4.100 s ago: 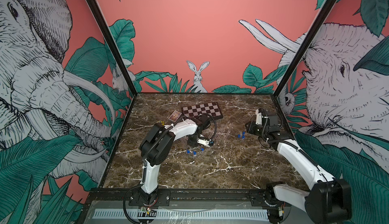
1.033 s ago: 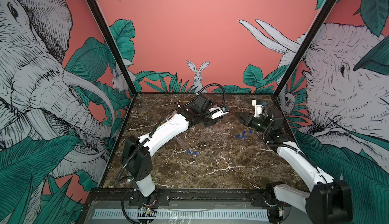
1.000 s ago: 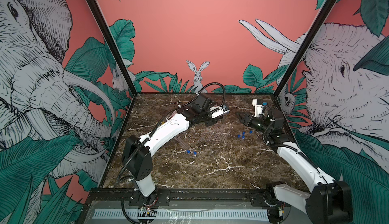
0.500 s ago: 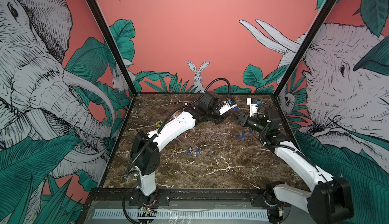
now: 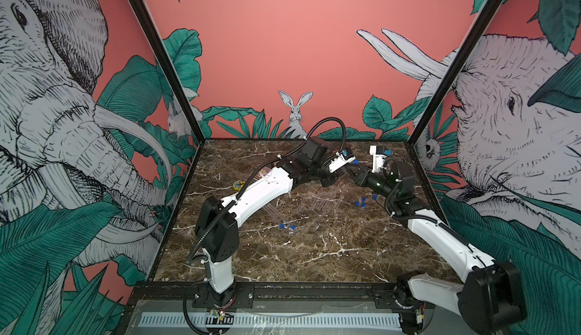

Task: Remove stoppers from test tubes
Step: Pick up the test tube at the center of the board.

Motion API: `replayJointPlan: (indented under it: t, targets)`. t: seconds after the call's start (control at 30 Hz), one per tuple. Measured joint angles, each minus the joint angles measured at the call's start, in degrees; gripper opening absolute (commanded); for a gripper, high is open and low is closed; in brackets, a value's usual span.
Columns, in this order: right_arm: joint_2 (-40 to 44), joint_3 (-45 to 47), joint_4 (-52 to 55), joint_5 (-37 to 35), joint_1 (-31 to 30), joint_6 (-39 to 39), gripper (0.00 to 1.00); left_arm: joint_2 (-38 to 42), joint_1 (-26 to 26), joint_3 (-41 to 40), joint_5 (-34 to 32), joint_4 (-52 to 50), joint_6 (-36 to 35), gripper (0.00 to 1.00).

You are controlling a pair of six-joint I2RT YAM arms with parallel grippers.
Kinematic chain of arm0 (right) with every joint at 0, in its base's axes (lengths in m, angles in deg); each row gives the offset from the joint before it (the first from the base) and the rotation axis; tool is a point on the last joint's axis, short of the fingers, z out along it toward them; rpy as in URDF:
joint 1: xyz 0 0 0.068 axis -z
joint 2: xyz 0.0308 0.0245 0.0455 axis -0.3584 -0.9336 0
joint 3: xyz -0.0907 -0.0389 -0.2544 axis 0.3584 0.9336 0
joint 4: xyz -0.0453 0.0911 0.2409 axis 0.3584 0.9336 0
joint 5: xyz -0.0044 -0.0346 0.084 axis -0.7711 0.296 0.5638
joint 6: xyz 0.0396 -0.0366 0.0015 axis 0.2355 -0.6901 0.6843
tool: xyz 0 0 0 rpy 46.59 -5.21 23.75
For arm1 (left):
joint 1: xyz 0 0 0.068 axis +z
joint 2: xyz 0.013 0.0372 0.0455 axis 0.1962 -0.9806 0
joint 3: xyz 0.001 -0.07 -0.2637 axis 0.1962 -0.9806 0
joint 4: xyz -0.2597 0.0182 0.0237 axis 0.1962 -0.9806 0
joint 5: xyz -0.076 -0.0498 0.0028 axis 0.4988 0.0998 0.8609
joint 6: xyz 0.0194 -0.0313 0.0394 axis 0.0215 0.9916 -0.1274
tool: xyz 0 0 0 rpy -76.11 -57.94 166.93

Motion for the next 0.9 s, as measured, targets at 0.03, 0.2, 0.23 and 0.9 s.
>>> replayJointPlan:
  t: [0.03,0.2,0.23,0.9]
  targets:
    - [-0.09,0.00,-0.07,-0.13,0.00,0.02,0.13,0.00,-0.07,-0.07,-0.02,0.02,-0.04,0.23]
    - [-0.11,0.00,-0.31,-0.61,0.00,0.42,0.05,0.00,-0.13,-0.13,0.09,0.31,-0.39,0.33]
    - [-0.11,0.00,-0.37,-0.68,0.00,0.57,0.05,0.00,-0.20,-0.13,0.11,0.33,-0.37,0.36]
    - [1.99,0.00,-1.51,-0.61,-0.07,2.60,0.04,1.16,-0.94,-4.98,-2.69,9.79,4.50,0.99]
